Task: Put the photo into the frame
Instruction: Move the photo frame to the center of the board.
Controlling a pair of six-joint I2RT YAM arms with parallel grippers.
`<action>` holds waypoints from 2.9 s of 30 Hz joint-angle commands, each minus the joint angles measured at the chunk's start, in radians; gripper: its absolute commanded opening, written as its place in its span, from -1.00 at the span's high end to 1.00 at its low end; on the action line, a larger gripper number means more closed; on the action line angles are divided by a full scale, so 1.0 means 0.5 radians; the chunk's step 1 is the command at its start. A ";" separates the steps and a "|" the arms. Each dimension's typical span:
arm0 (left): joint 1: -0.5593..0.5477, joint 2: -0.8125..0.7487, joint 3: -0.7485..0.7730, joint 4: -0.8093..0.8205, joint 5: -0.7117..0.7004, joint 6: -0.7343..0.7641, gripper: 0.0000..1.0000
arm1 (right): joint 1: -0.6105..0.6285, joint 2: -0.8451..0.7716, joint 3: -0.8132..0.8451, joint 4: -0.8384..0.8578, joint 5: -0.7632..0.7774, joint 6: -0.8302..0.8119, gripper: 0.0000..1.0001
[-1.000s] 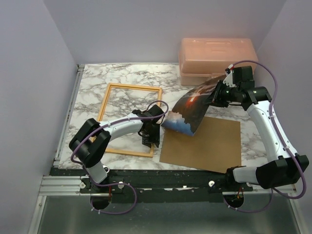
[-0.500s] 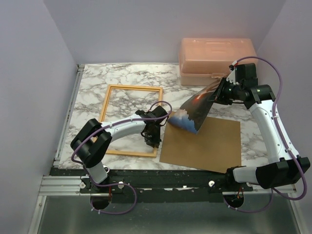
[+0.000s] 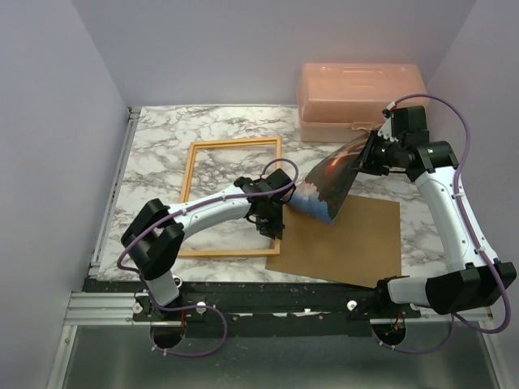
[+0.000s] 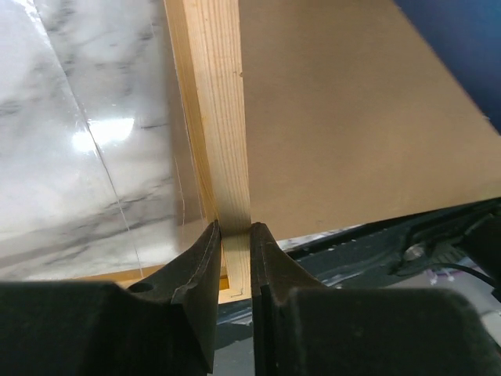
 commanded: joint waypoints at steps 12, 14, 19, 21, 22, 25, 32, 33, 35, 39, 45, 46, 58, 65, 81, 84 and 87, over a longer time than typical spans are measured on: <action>-0.185 0.432 0.450 0.127 0.298 -0.126 0.13 | -0.015 -0.063 0.052 -0.084 0.265 -0.079 0.99; -0.189 0.402 0.437 0.184 0.331 -0.111 -0.20 | -0.016 -0.064 0.061 -0.088 0.289 -0.087 0.99; -0.187 0.280 0.379 0.397 0.465 -0.083 -0.52 | -0.016 -0.049 0.073 -0.078 0.275 -0.079 0.99; -0.180 0.239 0.358 0.458 0.502 -0.087 -0.52 | -0.015 -0.043 0.072 -0.071 0.252 -0.071 0.99; -0.173 0.215 0.341 0.478 0.507 -0.093 -0.52 | -0.015 -0.039 0.071 -0.069 0.242 -0.064 0.99; -0.140 0.154 0.274 0.493 0.502 -0.097 -0.50 | -0.015 -0.036 0.058 -0.055 0.202 -0.057 0.99; 0.078 -0.080 -0.130 0.505 0.457 -0.038 -0.40 | -0.015 -0.028 0.039 -0.036 0.118 -0.046 0.99; 0.126 -0.128 -0.207 0.505 0.451 -0.016 -0.38 | -0.015 -0.024 0.037 -0.034 0.110 -0.047 0.99; 0.208 -0.206 -0.341 0.492 0.431 0.033 -0.32 | -0.015 -0.018 0.036 -0.026 0.095 -0.044 0.99; 0.248 -0.274 -0.414 0.342 0.291 0.200 -0.18 | -0.015 -0.010 0.021 -0.013 0.067 -0.039 0.99; 0.165 -0.235 -0.371 0.264 0.249 0.254 0.07 | -0.016 -0.002 -0.018 0.010 0.033 -0.022 0.99; 0.139 -0.221 -0.353 0.263 0.243 0.251 0.10 | -0.015 -0.007 -0.024 0.012 0.031 -0.021 0.99; 0.035 0.037 -0.228 0.247 0.153 0.175 0.14 | -0.015 -0.012 -0.053 0.007 0.043 -0.039 0.99; 0.024 0.113 -0.243 0.309 0.243 0.160 0.14 | -0.017 -0.008 -0.071 0.016 0.040 -0.041 0.99; -0.125 0.292 -0.097 0.418 0.457 0.055 0.14 | -0.015 -0.008 -0.110 0.037 0.032 -0.038 0.99; -0.127 0.295 -0.097 0.426 0.464 0.055 0.14 | -0.016 -0.008 -0.117 0.037 0.029 -0.038 0.99; -0.125 0.298 -0.093 0.436 0.502 0.061 0.14 | -0.015 -0.009 -0.123 0.042 0.023 -0.038 0.99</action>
